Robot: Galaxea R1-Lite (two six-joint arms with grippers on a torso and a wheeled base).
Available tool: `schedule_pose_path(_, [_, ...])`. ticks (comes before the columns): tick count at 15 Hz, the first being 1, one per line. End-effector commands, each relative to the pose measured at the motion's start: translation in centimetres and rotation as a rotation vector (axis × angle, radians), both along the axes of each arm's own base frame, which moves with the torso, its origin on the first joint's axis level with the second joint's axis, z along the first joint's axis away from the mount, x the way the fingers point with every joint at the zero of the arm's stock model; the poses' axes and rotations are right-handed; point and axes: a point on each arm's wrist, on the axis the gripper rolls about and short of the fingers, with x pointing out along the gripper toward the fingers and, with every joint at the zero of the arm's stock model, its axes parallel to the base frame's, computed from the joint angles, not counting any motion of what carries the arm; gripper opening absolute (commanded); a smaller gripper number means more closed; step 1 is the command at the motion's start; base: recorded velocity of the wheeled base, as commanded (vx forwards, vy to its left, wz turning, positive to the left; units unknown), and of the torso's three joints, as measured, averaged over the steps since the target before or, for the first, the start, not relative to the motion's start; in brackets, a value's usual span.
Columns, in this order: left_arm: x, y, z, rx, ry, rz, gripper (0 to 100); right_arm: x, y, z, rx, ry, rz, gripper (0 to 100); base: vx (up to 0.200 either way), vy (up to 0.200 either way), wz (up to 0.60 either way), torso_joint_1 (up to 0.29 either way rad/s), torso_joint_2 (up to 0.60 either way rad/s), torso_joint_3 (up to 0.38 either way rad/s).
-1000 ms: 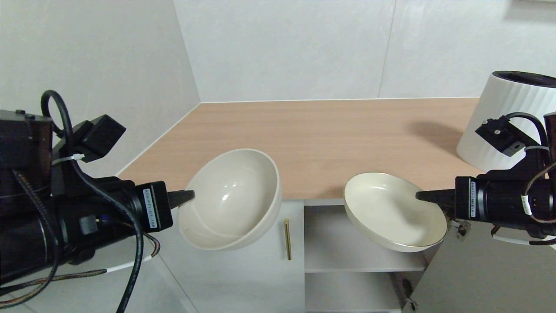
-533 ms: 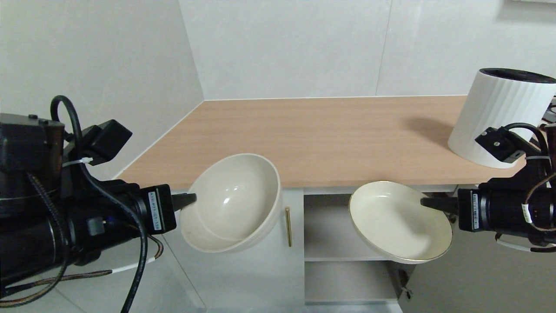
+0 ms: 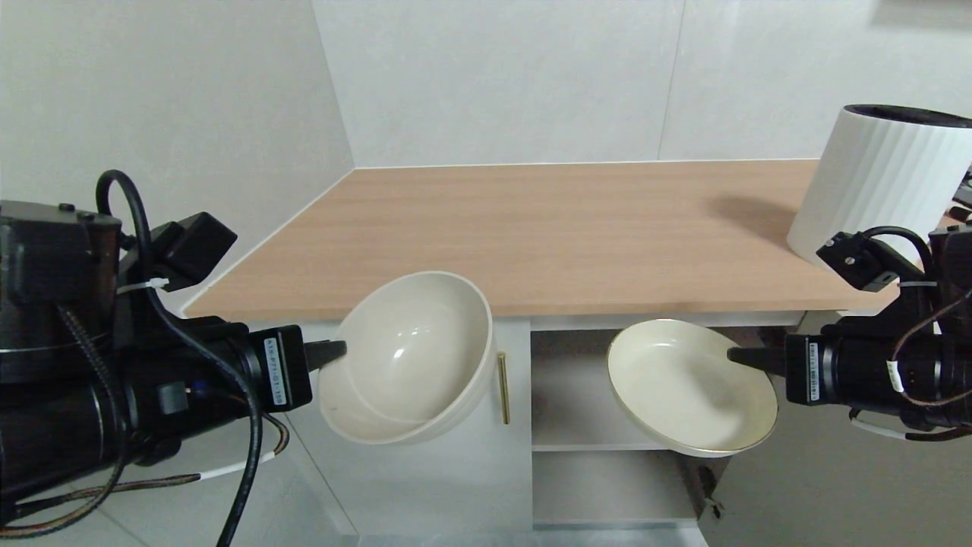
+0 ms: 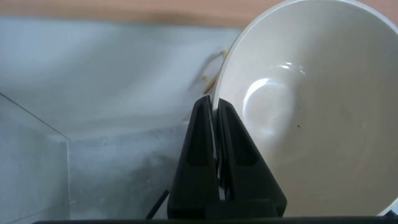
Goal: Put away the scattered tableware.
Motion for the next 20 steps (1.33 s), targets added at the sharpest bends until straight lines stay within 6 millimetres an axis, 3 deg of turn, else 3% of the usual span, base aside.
schedule_pose_path(1, [0.1,-0.1,-0.2,0.004,0.008,0.0,0,0.2,0.1,-0.4,-0.007,0.014,0.0,0,0.0,0.0,0.0,-0.163,0.43,0.271])
schedule_pose_path(11, [0.3,-0.2,-0.4,0.01,0.018,0.0,0,0.5,0.2,-1.3,-0.01,0.021,0.002,0,0.0,0.0,0.0,-0.13,0.45,0.31])
schedule_pose_path(14, [0.4,-0.2,-0.5,0.011,0.021,0.0,0,0.5,0.2,-1.4,-0.031,0.012,0.012,0,0.0,0.0,0.0,-0.025,0.14,0.097])
schedule_pose_path(18, [0.4,-0.2,-0.5,0.011,0.021,0.0,0,0.8,0.5,-2.6,-0.078,0.037,0.038,0,0.0,0.0,0.0,0.002,0.01,0.014])
schedule_pose_path(20, [0.4,-0.2,-0.6,0.014,0.025,0.0,0,1.0,1.3,-5.0,-0.165,0.1,0.102,0,0.0,0.0,0.0,0.0,0.0,0.0])
